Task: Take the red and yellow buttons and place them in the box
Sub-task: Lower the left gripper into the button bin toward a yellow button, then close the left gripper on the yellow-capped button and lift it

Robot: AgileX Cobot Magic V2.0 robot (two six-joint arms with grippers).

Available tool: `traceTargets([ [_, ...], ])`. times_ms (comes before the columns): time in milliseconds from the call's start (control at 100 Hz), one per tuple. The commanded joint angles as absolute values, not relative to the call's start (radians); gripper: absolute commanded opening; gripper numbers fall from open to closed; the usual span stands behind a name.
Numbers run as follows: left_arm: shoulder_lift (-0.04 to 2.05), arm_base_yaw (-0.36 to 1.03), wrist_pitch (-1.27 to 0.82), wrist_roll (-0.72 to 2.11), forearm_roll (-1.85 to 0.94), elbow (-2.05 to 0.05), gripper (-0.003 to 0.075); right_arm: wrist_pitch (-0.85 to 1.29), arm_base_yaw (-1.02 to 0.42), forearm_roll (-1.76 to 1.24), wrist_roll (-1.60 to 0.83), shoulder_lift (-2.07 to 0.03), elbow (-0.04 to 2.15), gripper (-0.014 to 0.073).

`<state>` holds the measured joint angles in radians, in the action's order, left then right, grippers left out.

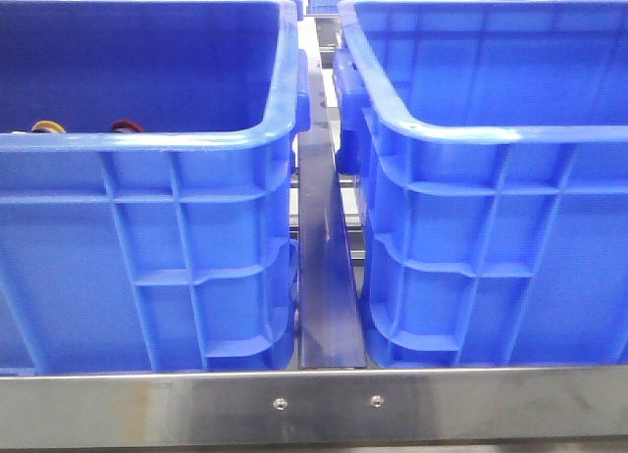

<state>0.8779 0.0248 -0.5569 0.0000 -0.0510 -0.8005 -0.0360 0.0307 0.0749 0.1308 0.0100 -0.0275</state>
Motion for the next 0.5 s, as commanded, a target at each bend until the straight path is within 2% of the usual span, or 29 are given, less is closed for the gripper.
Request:
traceTargets([
  [0, 0.953, 0.030, -0.565, 0.000, -0.063, -0.894, 0.0482, -0.116, 0.031, 0.086, 0.128, 0.027, -0.033, -0.0103],
  [490, 1.428, 0.073, -0.896, 0.085, -0.052, -1.321, 0.0481, -0.116, 0.031, 0.086, 0.128, 0.027, -0.033, -0.0103],
])
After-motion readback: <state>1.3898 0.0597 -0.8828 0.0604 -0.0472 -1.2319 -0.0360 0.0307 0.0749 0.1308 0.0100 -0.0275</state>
